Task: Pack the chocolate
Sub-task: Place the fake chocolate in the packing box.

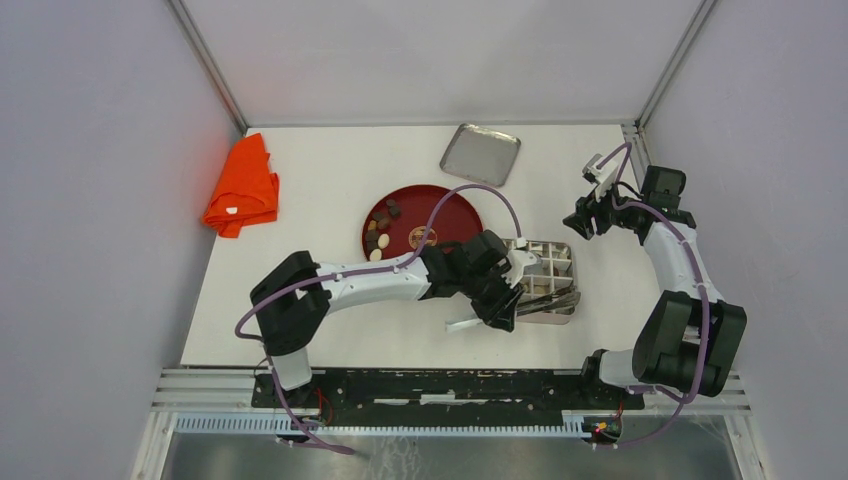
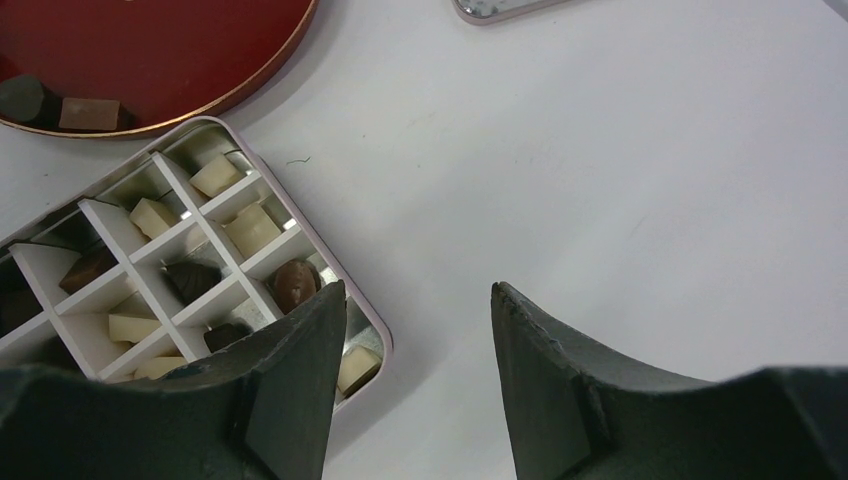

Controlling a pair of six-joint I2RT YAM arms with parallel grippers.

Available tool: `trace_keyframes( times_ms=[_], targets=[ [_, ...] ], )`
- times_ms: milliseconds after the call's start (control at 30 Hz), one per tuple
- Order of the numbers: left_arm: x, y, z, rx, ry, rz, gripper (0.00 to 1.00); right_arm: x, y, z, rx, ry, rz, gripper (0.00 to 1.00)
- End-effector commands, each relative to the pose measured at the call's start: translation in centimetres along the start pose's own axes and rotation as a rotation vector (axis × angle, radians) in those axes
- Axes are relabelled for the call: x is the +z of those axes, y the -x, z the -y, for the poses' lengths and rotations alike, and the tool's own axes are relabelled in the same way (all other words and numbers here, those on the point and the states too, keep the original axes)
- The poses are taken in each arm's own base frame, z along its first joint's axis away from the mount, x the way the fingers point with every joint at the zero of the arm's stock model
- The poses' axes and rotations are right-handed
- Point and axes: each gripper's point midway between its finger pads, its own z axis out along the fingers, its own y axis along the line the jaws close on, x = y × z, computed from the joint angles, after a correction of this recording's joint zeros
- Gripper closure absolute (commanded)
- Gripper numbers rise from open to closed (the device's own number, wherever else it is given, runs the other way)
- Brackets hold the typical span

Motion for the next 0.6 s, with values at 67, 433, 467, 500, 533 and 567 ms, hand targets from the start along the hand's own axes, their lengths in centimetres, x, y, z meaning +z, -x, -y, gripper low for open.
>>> trace_keyframes(
  times_ms=[67, 433, 467, 500, 533, 567],
  targets=[
    [0.4, 2.7, 1.0, 0.037, -0.023, 0.059, 0.89, 0.0, 0.3, -0.1, -0.009, 0.015, 0.025, 0.39],
    [0.7, 2.0, 0.3, 0.037, 0.016, 0.027, 0.73, 0.0, 0.2, -0.3, -0.01, 0.03, 0.027, 0.39],
    [0.7, 2.0, 0.2, 0.035, 0.023, 0.025, 0.72, -0.1, 0.3, -0.3, -0.011, 0.029, 0.028, 0.39],
    [0.8, 1.9, 0.1, 0.034, 0.027, 0.02, 0.71, -0.1, 0.3, -0.3, -0.012, 0.029, 0.028, 0.39],
    [0.8, 1.8, 0.0, 0.032, 0.032, 0.016, 0.7, -0.1, 0.3, -0.3, -0.012, 0.03, 0.029, 0.39],
    [0.8, 1.8, -0.1, 0.031, 0.037, 0.014, 0.69, -0.1, 0.3, -0.3, -0.012, 0.031, 0.03, 0.39]
  ],
)
